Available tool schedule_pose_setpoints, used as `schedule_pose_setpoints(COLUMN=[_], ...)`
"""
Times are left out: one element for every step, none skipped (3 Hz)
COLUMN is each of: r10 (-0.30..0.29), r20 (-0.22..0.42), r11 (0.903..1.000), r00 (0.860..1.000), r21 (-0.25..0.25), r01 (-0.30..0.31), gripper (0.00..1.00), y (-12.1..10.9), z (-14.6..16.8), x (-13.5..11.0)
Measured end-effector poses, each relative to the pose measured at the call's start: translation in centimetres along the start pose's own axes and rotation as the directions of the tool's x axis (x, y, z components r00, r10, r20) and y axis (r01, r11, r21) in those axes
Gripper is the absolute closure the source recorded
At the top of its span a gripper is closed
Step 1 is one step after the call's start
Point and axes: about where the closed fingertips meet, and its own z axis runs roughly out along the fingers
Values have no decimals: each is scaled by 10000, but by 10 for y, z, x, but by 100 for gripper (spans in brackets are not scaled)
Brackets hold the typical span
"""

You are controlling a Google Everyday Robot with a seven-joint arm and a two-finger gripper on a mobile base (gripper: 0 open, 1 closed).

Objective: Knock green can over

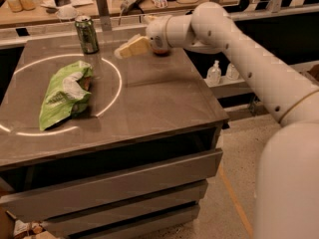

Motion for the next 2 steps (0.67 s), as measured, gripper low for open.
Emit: schedule_pose_setpoints(r10=[40,-216], r20=[60,239], r11=[9993,9964], r00=[10000,9995], r21=[-380,-813], r01=[-38,235], gripper=[0,0], y=[-7,-7], z=[45,42], x=[1,-19])
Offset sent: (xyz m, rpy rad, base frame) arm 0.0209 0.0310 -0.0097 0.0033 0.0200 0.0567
